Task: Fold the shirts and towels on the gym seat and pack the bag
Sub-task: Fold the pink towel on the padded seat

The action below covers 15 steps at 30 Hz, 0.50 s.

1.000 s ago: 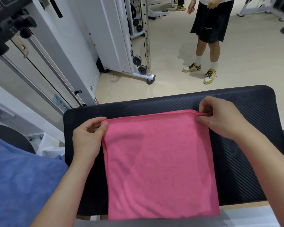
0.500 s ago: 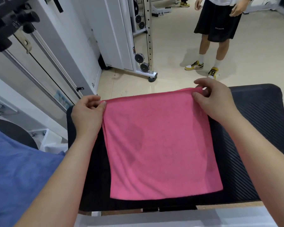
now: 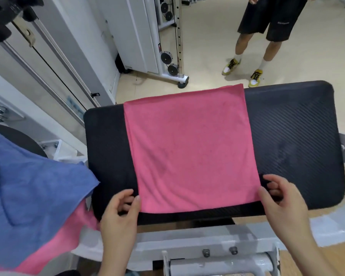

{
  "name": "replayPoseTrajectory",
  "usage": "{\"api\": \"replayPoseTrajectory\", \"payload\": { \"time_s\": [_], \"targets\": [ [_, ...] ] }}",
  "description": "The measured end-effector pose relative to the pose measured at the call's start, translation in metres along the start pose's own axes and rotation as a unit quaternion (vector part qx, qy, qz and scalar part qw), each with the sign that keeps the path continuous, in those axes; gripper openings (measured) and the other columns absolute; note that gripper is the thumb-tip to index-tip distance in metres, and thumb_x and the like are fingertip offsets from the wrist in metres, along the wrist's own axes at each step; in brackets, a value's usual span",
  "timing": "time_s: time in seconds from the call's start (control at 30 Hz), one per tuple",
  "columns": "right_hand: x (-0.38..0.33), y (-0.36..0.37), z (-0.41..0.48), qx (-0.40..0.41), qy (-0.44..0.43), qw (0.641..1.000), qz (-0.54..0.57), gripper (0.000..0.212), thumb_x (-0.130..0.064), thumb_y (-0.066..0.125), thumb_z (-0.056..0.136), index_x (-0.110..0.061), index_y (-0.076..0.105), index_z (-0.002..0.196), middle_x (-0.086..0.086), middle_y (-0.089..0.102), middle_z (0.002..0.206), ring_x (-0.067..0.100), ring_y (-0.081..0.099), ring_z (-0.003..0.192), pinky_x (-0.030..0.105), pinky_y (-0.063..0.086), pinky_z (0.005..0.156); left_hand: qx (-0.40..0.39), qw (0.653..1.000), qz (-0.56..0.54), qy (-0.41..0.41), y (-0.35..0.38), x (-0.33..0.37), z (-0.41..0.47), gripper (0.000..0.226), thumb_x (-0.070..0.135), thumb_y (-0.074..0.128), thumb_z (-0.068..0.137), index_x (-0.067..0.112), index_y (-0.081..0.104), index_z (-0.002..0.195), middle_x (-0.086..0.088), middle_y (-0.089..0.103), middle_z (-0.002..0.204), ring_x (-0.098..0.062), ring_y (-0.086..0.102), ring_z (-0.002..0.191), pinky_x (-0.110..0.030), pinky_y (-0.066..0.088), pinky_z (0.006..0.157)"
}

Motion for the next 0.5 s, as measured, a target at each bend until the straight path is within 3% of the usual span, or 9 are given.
{"api": "replayPoseTrajectory", "payload": {
  "time_s": [0.13,0.27,0.37,0.5],
  "targets": [
    [0.008,0.000,0.000,-0.009,-0.009,1.000,-0.012,0.019,-0.014,0.069,0.086,-0.018,0.064,0.104,0.002,0.060,0.091,0.021,0.058,0.084,0.037,0.043,0.076,-0.007,0.999,-0.004,-0.041,0.003,-0.015,-0.012,0.013,0.015,0.074,0.083,0.028,0.070,0.086,0.002,0.068,0.079,-0.013,0.062,0.077,-0.023,0.050,0.071],
    [0.008,0.001,0.000,-0.033,-0.014,0.999,-0.001,0.006,-0.017,0.068,0.087,-0.022,0.066,0.091,0.000,0.064,0.086,0.013,0.059,0.079,0.032,0.043,0.068,-0.019,0.999,0.011,-0.049,0.006,-0.017,-0.012,0.006,0.024,0.076,0.081,0.024,0.071,0.077,-0.005,0.064,0.069,-0.018,0.058,0.068,-0.033,0.048,0.068],
    [0.007,0.001,-0.002,-0.048,-0.012,0.999,-0.004,0.008,-0.020,0.068,0.088,-0.024,0.064,0.082,-0.002,0.065,0.072,0.015,0.060,0.069,0.033,0.042,0.060,-0.022,0.998,0.002,-0.056,0.008,-0.021,-0.015,0.011,0.025,0.075,0.082,0.021,0.070,0.074,-0.006,0.061,0.065,-0.017,0.055,0.063,-0.035,0.047,0.066],
    [0.012,0.005,-0.002,-0.100,0.021,0.995,0.011,0.014,-0.025,0.061,0.092,-0.023,0.060,0.078,-0.001,0.067,0.060,0.017,0.065,0.054,0.039,0.051,0.063,-0.027,0.990,-0.079,-0.116,0.006,-0.034,-0.021,0.009,0.021,0.071,0.086,0.013,0.068,0.085,-0.006,0.072,0.068,-0.021,0.070,0.062,-0.032,0.055,0.062]
  ]
}}
Point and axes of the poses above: each hand's wrist, its own z-axis towards the middle knuckle, its own y-axis out of the palm, x = y × z, the point moved 8 cm from there along z, towards the middle knuckle
